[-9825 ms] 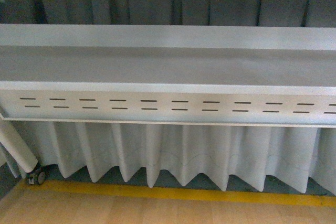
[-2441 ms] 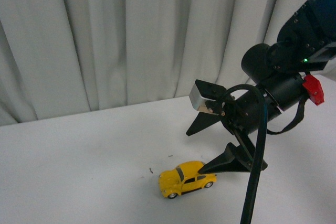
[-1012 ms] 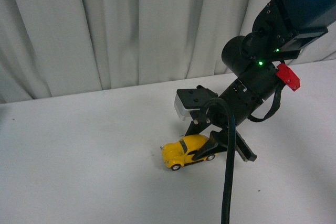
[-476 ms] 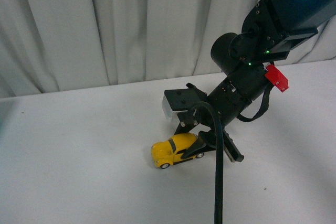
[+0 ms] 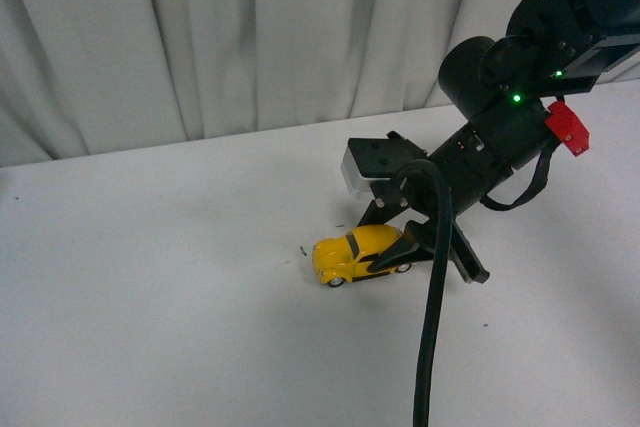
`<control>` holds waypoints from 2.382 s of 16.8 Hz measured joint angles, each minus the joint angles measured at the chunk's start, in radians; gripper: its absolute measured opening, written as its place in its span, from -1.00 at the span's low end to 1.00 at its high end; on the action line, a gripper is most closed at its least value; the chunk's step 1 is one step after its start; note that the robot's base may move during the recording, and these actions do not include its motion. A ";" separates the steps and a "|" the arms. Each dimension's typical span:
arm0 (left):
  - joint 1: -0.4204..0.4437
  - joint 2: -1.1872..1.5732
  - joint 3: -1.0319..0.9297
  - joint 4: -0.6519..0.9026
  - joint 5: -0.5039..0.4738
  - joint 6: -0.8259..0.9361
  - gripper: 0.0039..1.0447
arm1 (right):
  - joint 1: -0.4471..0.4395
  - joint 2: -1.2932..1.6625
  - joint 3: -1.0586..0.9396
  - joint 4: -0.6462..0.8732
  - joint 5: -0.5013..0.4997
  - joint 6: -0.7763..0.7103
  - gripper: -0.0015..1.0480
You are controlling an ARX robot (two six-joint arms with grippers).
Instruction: Wind up and store yellow beetle toy
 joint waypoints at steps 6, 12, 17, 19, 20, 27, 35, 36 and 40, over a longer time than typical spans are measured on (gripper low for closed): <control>0.000 0.000 0.000 0.000 0.000 0.000 0.88 | -0.164 -0.049 -0.192 0.080 -0.071 -0.087 -0.22; 0.000 0.000 0.000 0.000 0.000 0.000 0.88 | -0.355 -0.062 -0.309 0.074 -0.132 -0.180 -0.22; 0.000 0.000 0.000 0.000 0.000 0.000 0.88 | -0.421 -0.068 -0.310 0.017 -0.117 -0.201 -0.22; 0.000 0.000 0.000 0.000 0.000 0.000 0.88 | -0.436 -0.075 -0.307 -0.020 -0.105 -0.214 -0.22; 0.000 0.000 0.000 0.000 0.000 0.000 0.88 | -0.436 -0.075 -0.299 -0.037 -0.098 -0.217 -0.22; 0.000 0.000 0.000 0.000 0.000 0.000 0.88 | -0.436 -0.068 -0.308 -0.087 -0.034 -0.266 0.88; 0.000 0.000 0.000 0.000 0.000 0.000 0.88 | -0.432 -0.090 -0.332 -0.051 -0.027 -0.274 0.87; 0.000 0.000 0.000 0.000 0.000 0.000 0.88 | -0.423 -0.105 -0.345 -0.037 -0.031 -0.258 0.87; 0.000 0.000 0.000 0.000 0.000 0.000 0.88 | -0.326 -0.269 -0.476 -0.009 -0.092 -0.210 0.87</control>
